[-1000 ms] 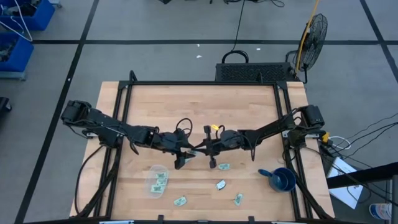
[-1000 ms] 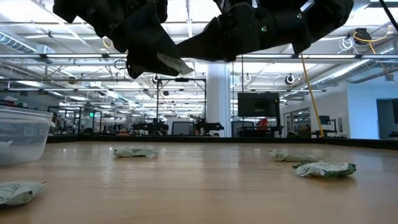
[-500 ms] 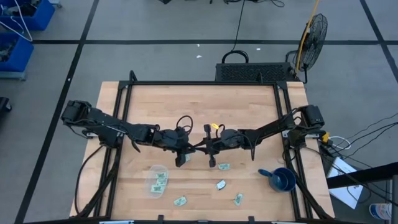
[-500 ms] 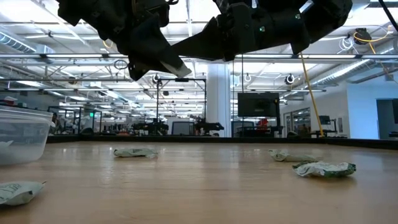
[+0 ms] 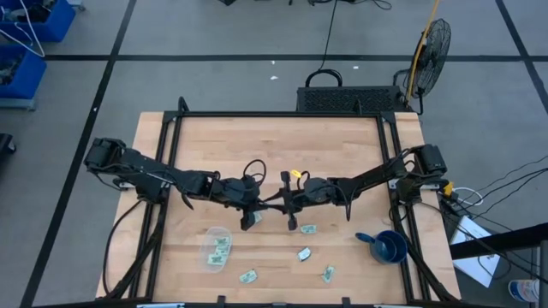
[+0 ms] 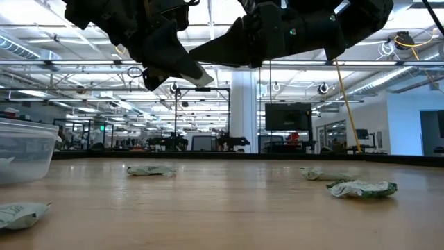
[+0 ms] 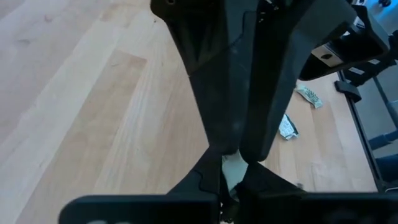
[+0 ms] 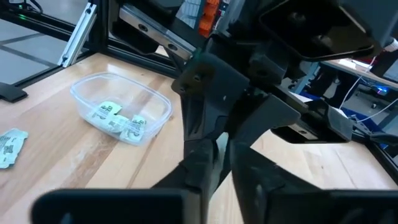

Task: Pick and place Stevia / Truvia into bins
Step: Put the stevia packet into the transparent container

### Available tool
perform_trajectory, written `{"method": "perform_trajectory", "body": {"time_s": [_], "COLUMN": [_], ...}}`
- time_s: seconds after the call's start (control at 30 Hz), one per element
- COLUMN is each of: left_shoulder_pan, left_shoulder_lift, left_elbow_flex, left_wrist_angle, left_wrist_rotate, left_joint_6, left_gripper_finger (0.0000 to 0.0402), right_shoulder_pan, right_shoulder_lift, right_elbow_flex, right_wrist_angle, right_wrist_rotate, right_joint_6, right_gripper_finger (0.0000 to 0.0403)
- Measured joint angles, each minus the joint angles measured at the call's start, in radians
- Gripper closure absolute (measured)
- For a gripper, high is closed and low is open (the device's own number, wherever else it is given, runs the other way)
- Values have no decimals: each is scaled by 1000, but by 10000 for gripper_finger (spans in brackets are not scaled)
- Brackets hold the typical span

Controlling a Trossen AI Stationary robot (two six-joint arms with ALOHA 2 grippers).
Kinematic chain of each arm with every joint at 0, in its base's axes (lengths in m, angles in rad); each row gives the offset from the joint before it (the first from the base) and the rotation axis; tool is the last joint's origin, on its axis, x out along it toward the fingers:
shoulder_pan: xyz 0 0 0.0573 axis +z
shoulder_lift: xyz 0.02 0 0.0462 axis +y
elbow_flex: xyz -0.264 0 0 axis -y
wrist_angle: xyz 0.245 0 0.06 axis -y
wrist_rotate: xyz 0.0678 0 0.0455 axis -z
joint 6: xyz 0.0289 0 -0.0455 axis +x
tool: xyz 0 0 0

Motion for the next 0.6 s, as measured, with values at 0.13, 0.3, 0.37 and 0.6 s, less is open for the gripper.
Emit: {"method": "perform_trajectory", "body": {"time_s": [0.13,0.3,0.37,0.6], "left_shoulder_pan": [1,-12,-32,-151], "left_shoulder_lift": [0,-3,-3,-68], "left_elbow_flex": [0,0,0,1], "left_wrist_angle": [-26,-92,-121,-255], "left_wrist_rotate": [-3,68,126,180], "left_joint_6": [-8,-62,-90,-269], "left_gripper_finger": [395,394,397,398], "right_shoulder_pan": [1,2,1,0], "right_shoulder_lift": [0,0,0,0], "right_elbow_flex": [0,0,0,0], "right_wrist_angle": [-1,-2,-10,-52], "right_wrist_rotate": [-1,-1,-1,5], "right_joint_6": [0,0,-2,-10], "right_gripper_finger": [308,279,275,273]}}
